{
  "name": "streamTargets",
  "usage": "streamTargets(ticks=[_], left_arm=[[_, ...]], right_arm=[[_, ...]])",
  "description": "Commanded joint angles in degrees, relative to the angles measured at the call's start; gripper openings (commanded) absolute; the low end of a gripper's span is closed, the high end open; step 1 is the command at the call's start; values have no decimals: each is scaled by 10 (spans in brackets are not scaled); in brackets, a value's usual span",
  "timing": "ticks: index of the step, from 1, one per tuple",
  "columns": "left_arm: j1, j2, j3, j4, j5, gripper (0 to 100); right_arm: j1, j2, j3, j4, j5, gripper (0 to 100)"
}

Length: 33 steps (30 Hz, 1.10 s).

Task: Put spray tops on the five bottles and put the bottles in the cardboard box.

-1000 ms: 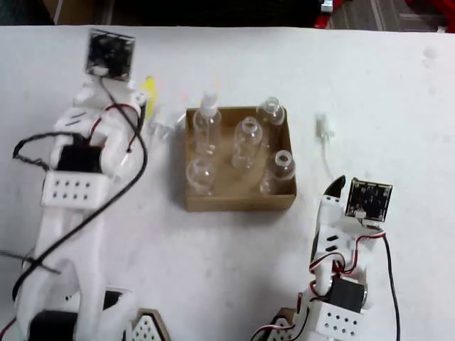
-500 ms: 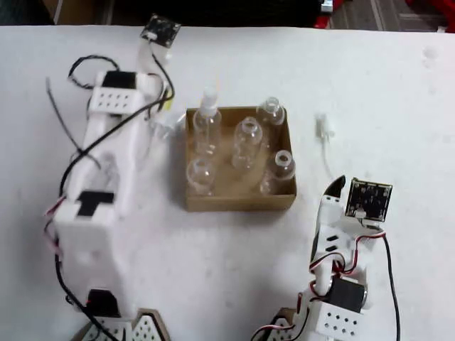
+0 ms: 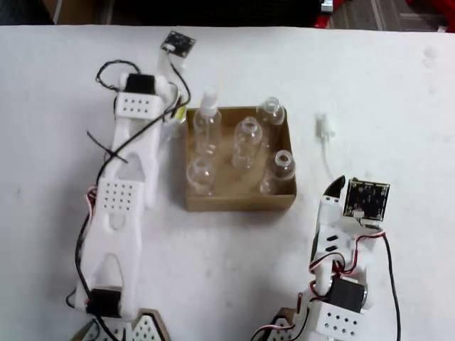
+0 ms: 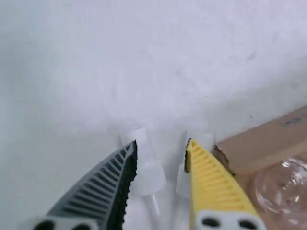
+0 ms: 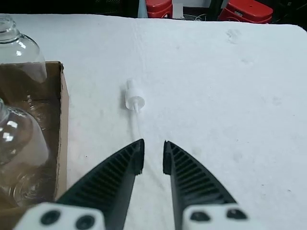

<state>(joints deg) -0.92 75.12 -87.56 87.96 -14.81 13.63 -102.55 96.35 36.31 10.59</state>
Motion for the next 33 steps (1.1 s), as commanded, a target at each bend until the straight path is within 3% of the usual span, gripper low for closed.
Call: streamTargets(ticks=[1,12,33], left_arm=[[12,6,-79,47,-7,163],[14,-44,-76,137,-7,209],[-6,26,-81,99,-6,217]], right_arm=[[1,0,5,-9,10,53],[0,0,5,-9,11,53],[0,1,5,-8,11,53]])
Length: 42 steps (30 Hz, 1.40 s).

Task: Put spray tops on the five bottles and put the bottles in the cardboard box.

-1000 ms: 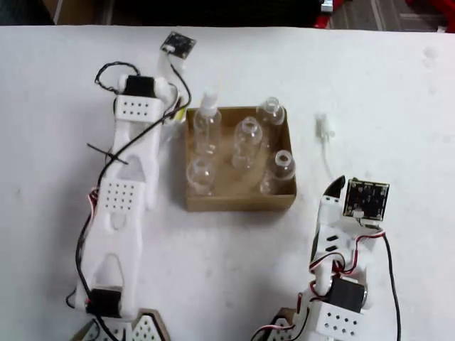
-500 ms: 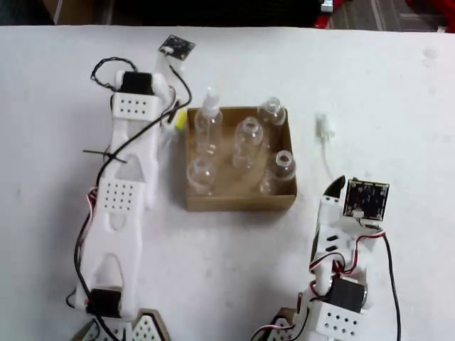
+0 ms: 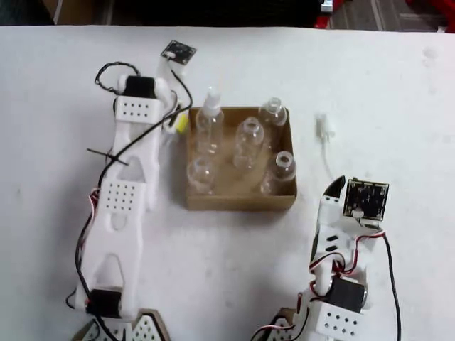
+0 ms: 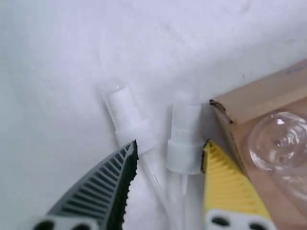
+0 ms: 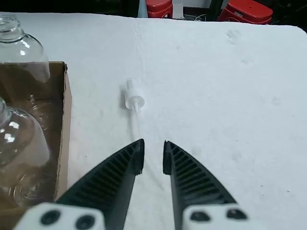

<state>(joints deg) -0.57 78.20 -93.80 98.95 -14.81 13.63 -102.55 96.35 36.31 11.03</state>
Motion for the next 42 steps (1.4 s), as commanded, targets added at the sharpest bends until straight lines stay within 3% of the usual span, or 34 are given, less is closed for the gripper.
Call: streamTargets(ticks=[1,11,24,31,42], left_arm=[[-19,-8,-18,-9,-6,217],[-92,-35,-18,16,-49,217],[-5,-119,-13,15,-27,219],[-29,-84,25,-69,-27,218],[-23,-5,25,-73,-55,211]], right_arm=[[0,1,5,-8,7,53],[0,1,5,-8,7,53],[0,1,5,-8,7,53],[0,1,5,-8,7,53],[0,1,5,-8,7,53]])
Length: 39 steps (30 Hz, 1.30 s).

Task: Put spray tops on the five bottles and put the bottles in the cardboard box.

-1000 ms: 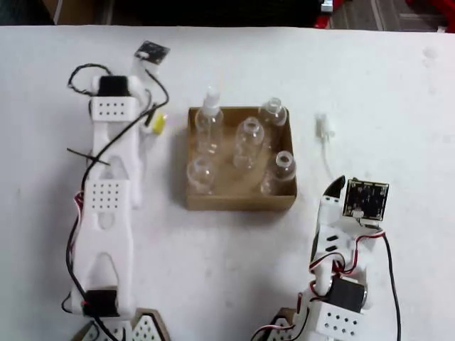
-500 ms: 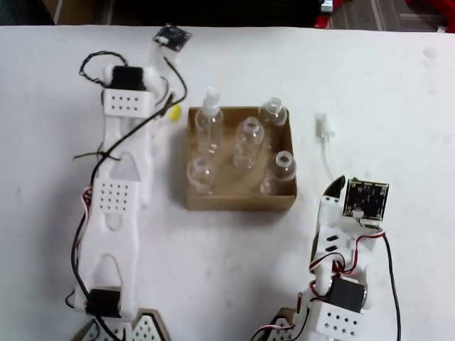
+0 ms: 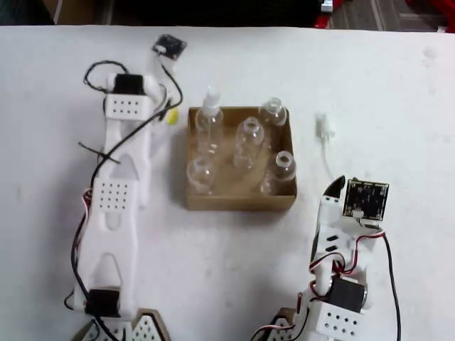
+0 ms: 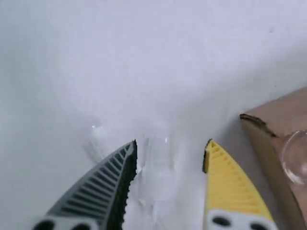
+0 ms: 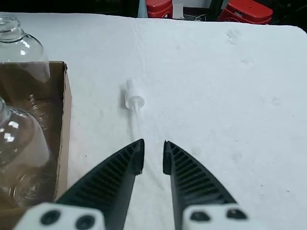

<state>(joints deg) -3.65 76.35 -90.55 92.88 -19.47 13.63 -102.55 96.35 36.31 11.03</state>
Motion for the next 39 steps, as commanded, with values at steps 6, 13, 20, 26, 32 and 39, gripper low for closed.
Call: streamTargets(ticks=[6,13,20,26,32,39], left_arm=[[7,27,-6,2,-12,142],[14,24,-33,40,-12,72],[28,-25,-49,94,-9,22],[25,-98,-49,98,52,21],[16,-196,6,98,161,21],[33,-416,294,97,157,21]], right_arm=[[0,1,5,-8,7,53],[0,1,5,-8,7,53],[0,1,5,-8,7,53],[0,1,5,-8,7,53],[0,1,5,-8,7,53],[0,1,5,-8,7,53]])
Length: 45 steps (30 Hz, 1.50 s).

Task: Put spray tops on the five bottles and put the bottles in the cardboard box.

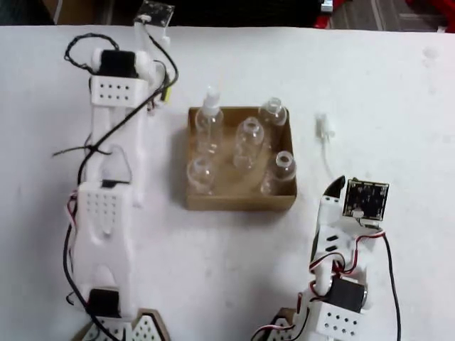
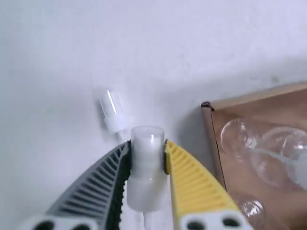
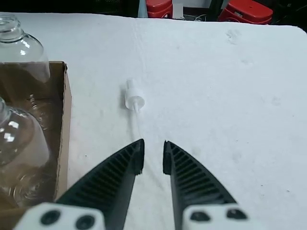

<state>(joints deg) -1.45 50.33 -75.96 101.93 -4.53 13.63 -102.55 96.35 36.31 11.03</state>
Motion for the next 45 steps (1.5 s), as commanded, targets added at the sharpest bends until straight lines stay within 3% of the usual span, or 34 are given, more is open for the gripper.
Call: streamTargets(ticks=[1,6,19,38,45], left_arm=[[15,-192,185,4,8,21],[28,-359,316,4,8,21],[73,-666,506,-17,8,21],[73,-960,789,-271,8,21],[74,-1056,974,-421,8,21]], right_arm=[[0,1,5,-8,7,53],[0,1,5,-7,7,53],[0,0,5,0,7,53],[0,0,5,0,7,53],[0,0,5,0,7,53]])
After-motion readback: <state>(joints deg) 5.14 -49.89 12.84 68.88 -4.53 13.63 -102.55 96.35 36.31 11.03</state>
